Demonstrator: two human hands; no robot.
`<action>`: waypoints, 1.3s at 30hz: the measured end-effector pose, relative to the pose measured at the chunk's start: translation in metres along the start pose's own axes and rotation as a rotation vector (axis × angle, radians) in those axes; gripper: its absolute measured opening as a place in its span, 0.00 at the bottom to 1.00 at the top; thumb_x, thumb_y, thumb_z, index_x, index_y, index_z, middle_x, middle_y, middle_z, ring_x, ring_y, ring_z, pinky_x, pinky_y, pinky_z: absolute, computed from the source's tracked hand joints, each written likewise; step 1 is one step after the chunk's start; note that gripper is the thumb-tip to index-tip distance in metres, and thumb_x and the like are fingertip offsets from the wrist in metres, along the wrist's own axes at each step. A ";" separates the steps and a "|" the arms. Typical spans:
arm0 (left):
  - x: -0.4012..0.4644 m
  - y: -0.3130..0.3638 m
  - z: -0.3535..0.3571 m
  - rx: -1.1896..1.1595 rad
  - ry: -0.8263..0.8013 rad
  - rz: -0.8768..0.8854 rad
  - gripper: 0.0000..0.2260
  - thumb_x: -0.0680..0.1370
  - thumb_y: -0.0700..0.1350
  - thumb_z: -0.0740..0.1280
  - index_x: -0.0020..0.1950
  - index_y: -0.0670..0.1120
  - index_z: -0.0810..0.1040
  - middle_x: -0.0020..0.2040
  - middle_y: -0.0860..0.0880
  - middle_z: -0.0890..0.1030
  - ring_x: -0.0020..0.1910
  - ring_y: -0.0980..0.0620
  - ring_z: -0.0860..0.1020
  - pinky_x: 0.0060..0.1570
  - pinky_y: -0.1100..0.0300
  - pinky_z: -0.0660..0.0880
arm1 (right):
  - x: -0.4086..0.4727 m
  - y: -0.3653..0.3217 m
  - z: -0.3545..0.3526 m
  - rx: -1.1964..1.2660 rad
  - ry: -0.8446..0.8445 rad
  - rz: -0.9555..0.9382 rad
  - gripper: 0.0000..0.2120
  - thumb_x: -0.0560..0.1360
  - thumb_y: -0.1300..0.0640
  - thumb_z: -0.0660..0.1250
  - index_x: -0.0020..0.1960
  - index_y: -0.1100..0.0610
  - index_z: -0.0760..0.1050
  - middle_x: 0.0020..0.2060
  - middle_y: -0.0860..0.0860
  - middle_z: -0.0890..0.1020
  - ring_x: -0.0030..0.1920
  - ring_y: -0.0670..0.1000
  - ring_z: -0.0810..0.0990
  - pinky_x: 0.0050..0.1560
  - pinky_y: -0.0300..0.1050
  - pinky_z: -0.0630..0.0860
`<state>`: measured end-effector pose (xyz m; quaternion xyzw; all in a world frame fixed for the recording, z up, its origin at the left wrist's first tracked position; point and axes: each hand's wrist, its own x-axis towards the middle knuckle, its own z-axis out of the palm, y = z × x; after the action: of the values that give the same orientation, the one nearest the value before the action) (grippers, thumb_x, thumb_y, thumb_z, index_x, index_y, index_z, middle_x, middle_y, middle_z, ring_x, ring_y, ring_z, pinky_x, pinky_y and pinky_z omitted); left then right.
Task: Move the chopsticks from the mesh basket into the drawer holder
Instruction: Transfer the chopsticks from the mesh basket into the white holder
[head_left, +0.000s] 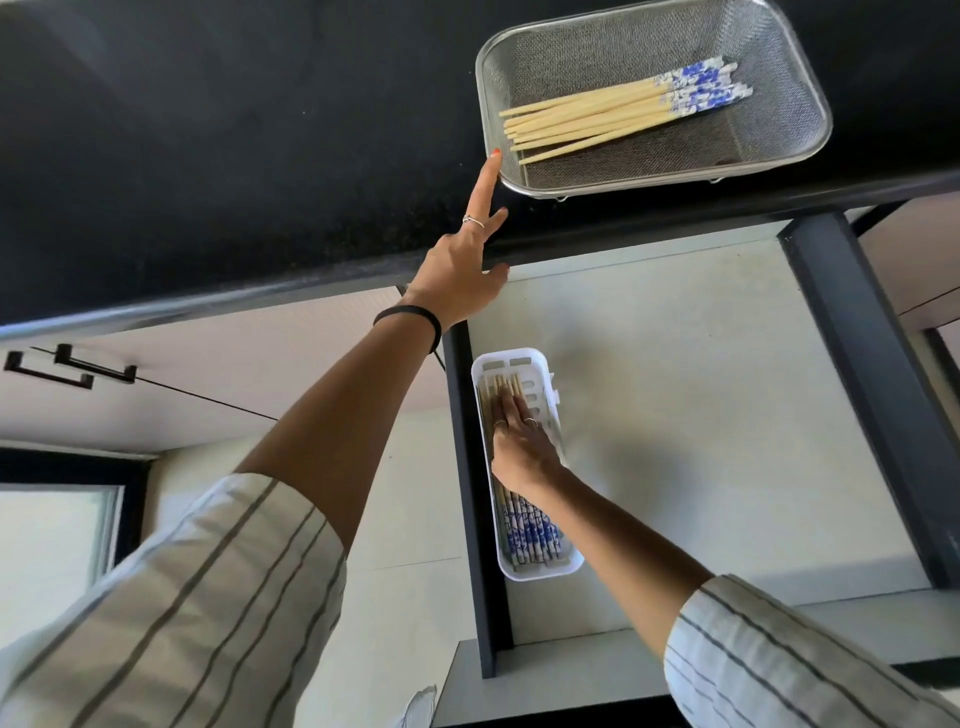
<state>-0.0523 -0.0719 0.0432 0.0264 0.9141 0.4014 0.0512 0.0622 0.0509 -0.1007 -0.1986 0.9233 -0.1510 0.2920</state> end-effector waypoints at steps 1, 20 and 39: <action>0.000 -0.001 0.000 0.002 0.005 0.007 0.45 0.75 0.32 0.65 0.77 0.53 0.36 0.77 0.47 0.60 0.61 0.43 0.76 0.44 0.73 0.72 | -0.001 0.001 0.001 0.007 0.013 -0.012 0.29 0.79 0.61 0.56 0.76 0.66 0.50 0.78 0.59 0.42 0.78 0.57 0.41 0.75 0.55 0.57; -0.004 0.003 -0.002 -0.001 0.009 0.036 0.45 0.74 0.30 0.64 0.77 0.51 0.36 0.77 0.46 0.58 0.66 0.49 0.72 0.38 0.81 0.69 | -0.028 0.006 0.024 0.047 0.082 0.004 0.31 0.74 0.62 0.62 0.76 0.57 0.57 0.78 0.56 0.44 0.78 0.58 0.44 0.75 0.56 0.57; -0.003 0.001 0.000 0.011 0.036 0.044 0.43 0.75 0.30 0.64 0.77 0.49 0.37 0.77 0.44 0.57 0.71 0.51 0.63 0.36 0.80 0.69 | -0.095 0.003 0.020 0.446 -0.129 0.291 0.34 0.73 0.73 0.59 0.76 0.59 0.55 0.72 0.59 0.55 0.72 0.61 0.63 0.69 0.52 0.68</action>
<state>-0.0493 -0.0712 0.0438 0.0395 0.9163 0.3976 0.0255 0.1445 0.0933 -0.0717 -0.0037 0.8655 -0.2941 0.4056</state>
